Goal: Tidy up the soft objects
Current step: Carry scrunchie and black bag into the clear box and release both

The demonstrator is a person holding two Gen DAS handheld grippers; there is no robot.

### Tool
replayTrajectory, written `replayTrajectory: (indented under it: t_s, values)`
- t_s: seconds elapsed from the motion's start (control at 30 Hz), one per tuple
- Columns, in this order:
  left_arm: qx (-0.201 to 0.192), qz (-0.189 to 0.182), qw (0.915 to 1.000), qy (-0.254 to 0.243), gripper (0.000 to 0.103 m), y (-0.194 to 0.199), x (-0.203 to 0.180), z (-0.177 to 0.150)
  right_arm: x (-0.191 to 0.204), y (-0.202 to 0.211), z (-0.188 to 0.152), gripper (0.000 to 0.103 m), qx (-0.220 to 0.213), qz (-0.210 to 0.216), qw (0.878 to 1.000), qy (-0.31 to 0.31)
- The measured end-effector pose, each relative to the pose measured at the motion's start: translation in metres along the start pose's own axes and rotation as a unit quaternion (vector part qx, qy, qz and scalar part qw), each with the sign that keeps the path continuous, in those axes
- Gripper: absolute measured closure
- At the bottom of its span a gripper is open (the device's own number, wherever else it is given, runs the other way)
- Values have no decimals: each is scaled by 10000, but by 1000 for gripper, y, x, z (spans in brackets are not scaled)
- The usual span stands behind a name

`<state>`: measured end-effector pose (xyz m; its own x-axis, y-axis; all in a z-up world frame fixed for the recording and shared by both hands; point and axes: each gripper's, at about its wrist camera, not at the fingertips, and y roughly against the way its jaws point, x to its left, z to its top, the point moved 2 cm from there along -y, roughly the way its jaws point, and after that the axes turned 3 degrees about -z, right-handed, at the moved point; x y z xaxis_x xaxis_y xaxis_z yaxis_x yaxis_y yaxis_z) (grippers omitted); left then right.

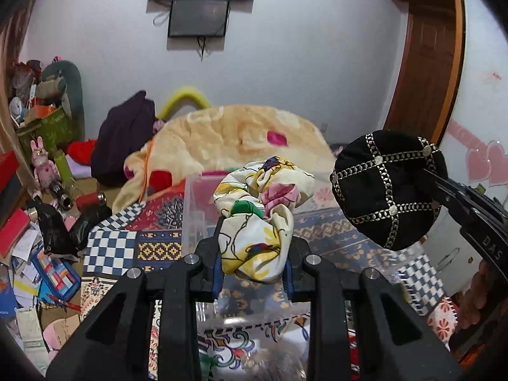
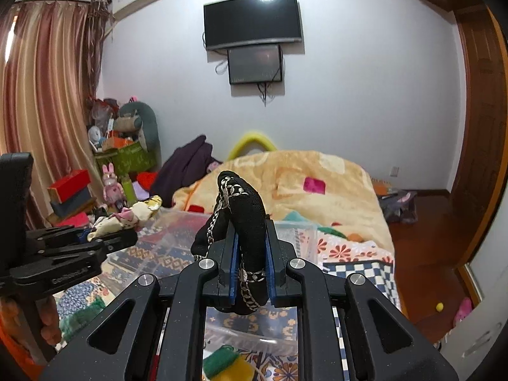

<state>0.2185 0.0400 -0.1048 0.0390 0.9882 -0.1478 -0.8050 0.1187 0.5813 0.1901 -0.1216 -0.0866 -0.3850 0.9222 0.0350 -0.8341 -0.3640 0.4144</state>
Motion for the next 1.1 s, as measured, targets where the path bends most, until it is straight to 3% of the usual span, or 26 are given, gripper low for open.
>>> replayTrajectory:
  t_s: [0.33,0.47,0.6,0.73,0.9,1.1]
  values:
    - [649,166,9974,-275,72,-48,-7,-7,-6,-36,-16,90,814,91,9966,-9]
    - [774,182,9961,-373,51,-54,-10,-12,-7,-43,-22,87,1056,91,9944,31]
    - [755,207,9959,-464,43,-53,-14,-13,-6,-45,-23,86,1184,82,9929,76]
    - [653,184,9964,-507,35,-44,-16,-12,-7,-44,-22,78,1268,113,9918,102]
    - [439,101,9979,-462,27,-24,-16,-7,-7,-31,-12,55,1054,67,9943,130]
    - [89,2,9992,-398,21,11,-15,1,-8,-3,1,47,679,103,9975,169]
